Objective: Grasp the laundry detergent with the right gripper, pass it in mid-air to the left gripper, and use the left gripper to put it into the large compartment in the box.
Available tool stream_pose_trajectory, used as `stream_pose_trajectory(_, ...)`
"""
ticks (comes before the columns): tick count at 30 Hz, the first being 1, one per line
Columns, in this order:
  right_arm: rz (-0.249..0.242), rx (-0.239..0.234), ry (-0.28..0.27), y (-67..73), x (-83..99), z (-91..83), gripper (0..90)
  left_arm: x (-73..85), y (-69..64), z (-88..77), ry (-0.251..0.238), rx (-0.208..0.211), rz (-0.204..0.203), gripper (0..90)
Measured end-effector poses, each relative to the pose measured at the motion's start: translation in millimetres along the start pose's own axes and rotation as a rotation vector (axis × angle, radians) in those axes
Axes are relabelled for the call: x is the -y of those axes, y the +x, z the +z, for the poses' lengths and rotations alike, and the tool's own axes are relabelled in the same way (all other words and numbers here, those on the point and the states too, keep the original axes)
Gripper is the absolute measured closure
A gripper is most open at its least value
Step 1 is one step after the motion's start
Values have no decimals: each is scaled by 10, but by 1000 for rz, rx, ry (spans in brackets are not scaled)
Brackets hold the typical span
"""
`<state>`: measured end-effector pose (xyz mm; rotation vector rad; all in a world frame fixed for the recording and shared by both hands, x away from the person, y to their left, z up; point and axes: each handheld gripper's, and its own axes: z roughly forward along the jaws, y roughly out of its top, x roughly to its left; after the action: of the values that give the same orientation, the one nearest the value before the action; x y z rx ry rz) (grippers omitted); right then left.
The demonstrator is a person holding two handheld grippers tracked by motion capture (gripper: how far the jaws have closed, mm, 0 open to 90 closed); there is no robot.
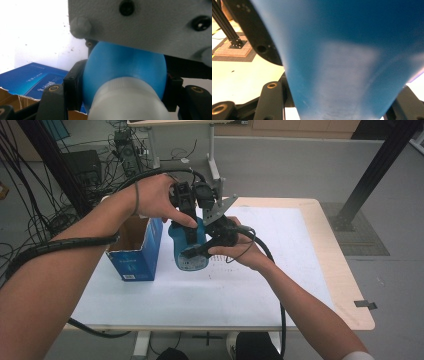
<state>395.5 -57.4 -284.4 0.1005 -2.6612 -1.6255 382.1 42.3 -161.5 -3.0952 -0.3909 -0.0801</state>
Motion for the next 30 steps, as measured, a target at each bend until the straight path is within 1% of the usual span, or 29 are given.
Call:
stream_pose_trajectory(26,4,-4,-2,-1,3,-3,426,-15,-10,-2,9,-3,-1,366)
stream_pose_trajectory(28,6,-7,-3,-3,4,-2,426,-6,-9,3,0,-4,-4,366)
stream_pose_trajectory(30,5,-6,-2,-2,4,1,425,-2,-7,5,2,-4,-4,365)
